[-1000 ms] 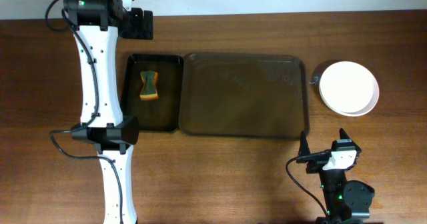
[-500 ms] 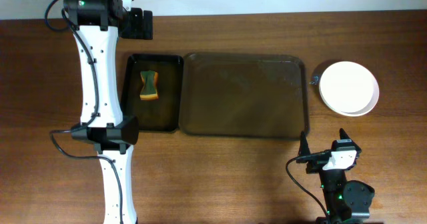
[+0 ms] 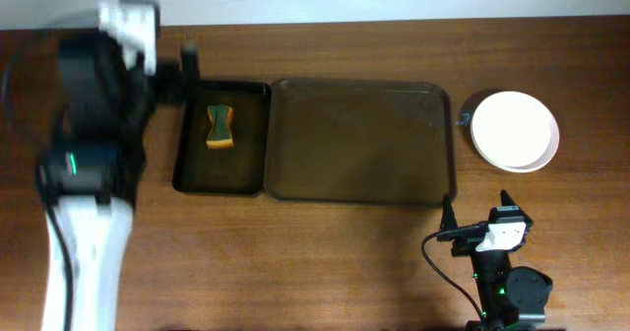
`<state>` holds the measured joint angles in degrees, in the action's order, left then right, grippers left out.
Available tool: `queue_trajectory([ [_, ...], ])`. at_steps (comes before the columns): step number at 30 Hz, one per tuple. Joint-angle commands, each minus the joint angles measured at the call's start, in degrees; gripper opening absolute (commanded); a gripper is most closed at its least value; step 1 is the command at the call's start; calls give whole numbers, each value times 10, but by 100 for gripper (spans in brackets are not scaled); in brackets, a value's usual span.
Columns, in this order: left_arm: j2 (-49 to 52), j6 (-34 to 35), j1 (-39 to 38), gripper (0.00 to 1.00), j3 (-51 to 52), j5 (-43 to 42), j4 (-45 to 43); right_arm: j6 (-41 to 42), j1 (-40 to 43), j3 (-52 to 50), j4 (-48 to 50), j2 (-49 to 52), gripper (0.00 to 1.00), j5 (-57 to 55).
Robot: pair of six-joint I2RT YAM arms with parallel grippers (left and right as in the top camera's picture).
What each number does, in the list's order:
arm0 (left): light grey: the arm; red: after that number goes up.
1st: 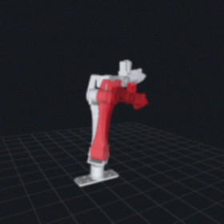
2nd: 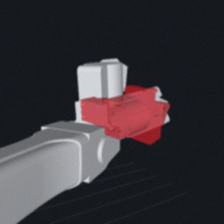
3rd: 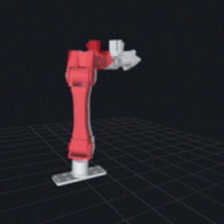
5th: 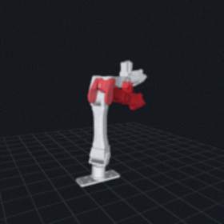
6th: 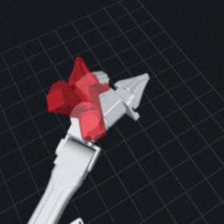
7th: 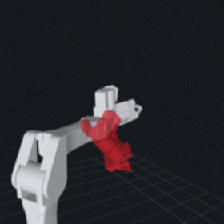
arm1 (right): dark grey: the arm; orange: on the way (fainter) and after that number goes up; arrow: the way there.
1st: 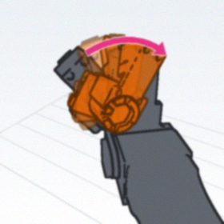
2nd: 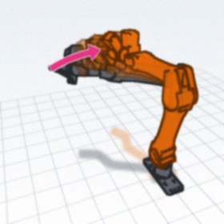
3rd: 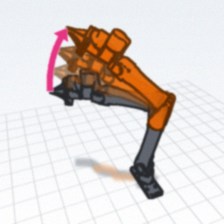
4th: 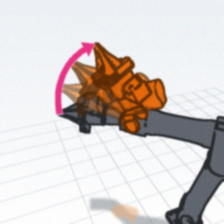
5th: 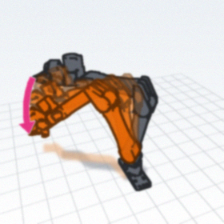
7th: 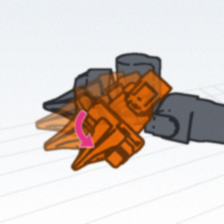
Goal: Clean dirty plates on tray and stack at the side
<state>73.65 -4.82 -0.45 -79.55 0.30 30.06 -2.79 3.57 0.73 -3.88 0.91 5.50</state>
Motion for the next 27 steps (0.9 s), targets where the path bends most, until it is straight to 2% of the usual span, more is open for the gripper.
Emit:
queue_trajectory([
  [1, -171, -13, 19, 100, 220, -5, -64, 2, -6, -4, -2, -5, 98, -1],
  [4, -359, -33, 21, 99, 436, -3, -167, 2, -6, -4, -2, -5, 98, -1],
  [7, -524, -58, 21, 100, 602, -3, -254, 2, -6, -4, -2, -5, 98, -1],
  [11, -657, -84, 21, 100, 723, -6, -305, 2, -6, -4, -2, -5, 98, -1],
  [15, -729, -133, 21, 100, 780, -5, -313, 2, -6, -4, -2, -5, 98, -1],
  [19, -734, -174, 21, 100, 791, -2, -276, 2, -6, -4, -2, -5, 98, -1],
  [27, -733, -171, 21, 100, 791, -1, -253, 2, -6, -4, -2, -5, 98, -1],
])
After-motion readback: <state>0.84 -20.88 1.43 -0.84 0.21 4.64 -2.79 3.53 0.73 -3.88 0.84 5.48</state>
